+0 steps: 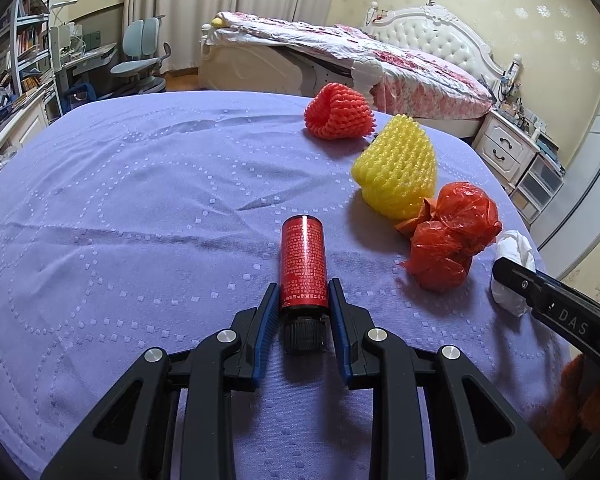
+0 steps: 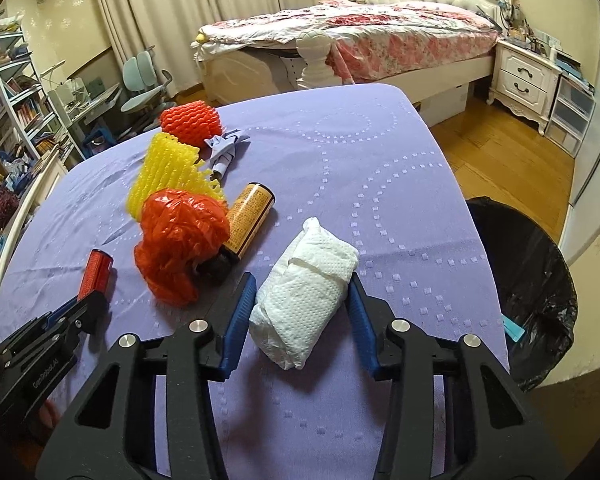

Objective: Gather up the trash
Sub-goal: 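Grasp the white rolled cloth with the right gripper while the left gripper holds the red can, then carry both items over the black bin and open both grippers to drop them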

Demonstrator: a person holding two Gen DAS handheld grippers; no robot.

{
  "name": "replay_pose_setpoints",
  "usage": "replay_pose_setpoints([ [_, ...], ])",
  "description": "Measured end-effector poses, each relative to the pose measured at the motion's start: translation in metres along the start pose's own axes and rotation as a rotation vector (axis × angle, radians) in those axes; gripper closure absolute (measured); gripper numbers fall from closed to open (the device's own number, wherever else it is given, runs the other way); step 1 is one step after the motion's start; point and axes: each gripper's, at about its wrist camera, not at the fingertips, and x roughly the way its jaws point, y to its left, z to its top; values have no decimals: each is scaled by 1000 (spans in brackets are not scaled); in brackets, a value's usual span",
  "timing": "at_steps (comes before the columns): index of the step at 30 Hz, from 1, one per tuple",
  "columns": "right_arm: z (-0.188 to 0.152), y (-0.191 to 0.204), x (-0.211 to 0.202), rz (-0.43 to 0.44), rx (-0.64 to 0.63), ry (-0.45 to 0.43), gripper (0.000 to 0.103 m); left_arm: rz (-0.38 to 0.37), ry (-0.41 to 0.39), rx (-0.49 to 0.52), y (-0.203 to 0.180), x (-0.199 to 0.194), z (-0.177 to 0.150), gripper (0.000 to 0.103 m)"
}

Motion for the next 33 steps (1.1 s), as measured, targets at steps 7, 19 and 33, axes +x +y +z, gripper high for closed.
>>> replay_pose_setpoints([
  [7, -6, -8, -20, 4, -13, -33, 59, -14, -16, -5, -3, -10, -3, 75],
  [19, -13, -50, -59, -26, 30, -97, 59, -88, -72, 67, -47, -40, -3, 75],
  [33, -14, -122, -81, -114, 83, -140, 58, -209, -77, 219, -147, -29, 3, 75],
])
